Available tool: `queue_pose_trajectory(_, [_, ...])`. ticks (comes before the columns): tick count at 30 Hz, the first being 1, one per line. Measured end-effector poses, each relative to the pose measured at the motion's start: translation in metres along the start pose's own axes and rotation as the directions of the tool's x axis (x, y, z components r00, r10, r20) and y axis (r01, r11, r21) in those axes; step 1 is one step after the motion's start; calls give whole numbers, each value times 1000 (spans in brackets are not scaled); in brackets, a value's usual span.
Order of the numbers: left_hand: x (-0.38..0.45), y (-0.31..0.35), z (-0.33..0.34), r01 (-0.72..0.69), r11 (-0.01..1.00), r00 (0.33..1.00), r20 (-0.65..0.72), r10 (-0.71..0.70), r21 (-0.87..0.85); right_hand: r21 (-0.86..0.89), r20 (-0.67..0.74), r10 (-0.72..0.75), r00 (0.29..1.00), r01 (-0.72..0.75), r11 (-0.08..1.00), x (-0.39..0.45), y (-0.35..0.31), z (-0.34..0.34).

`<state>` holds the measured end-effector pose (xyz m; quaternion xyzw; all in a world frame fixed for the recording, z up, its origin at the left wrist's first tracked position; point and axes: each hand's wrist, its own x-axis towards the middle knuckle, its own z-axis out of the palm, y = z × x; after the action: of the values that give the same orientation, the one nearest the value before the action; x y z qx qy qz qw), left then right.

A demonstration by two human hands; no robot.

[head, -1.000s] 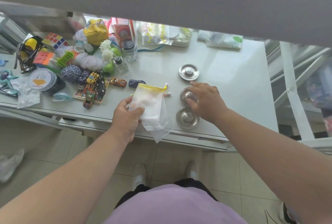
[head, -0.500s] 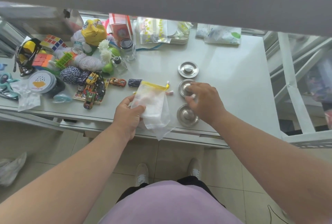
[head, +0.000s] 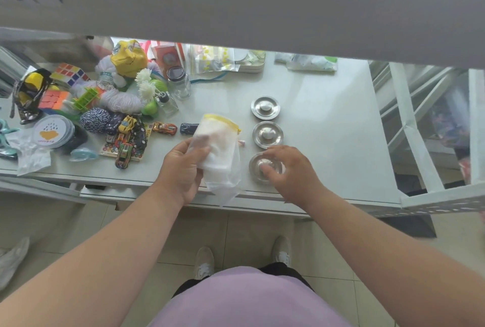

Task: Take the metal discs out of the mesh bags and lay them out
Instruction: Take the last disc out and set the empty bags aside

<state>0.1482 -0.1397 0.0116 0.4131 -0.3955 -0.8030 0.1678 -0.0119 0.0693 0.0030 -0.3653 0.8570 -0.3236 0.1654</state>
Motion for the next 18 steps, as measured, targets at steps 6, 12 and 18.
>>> queue_pose_trajectory(6, [-11, 7, 49, 3, 1000, 953, 303, -8, 16, 825, 375, 376, 848, -490, 281, 5, -28, -33])
queue_pose_trajectory(12, [-13, 2, 92, -43, 992, 889, 458, -16, 117, 883, 313, 459, 831, -433, 183, 14, -12, -61])
queue_pose_trajectory(18, [-2, -14, 112, -14, 967, 914, 395, -91, 255, 819, 513, 422, 748, -573, 20, 20, 11, -70])
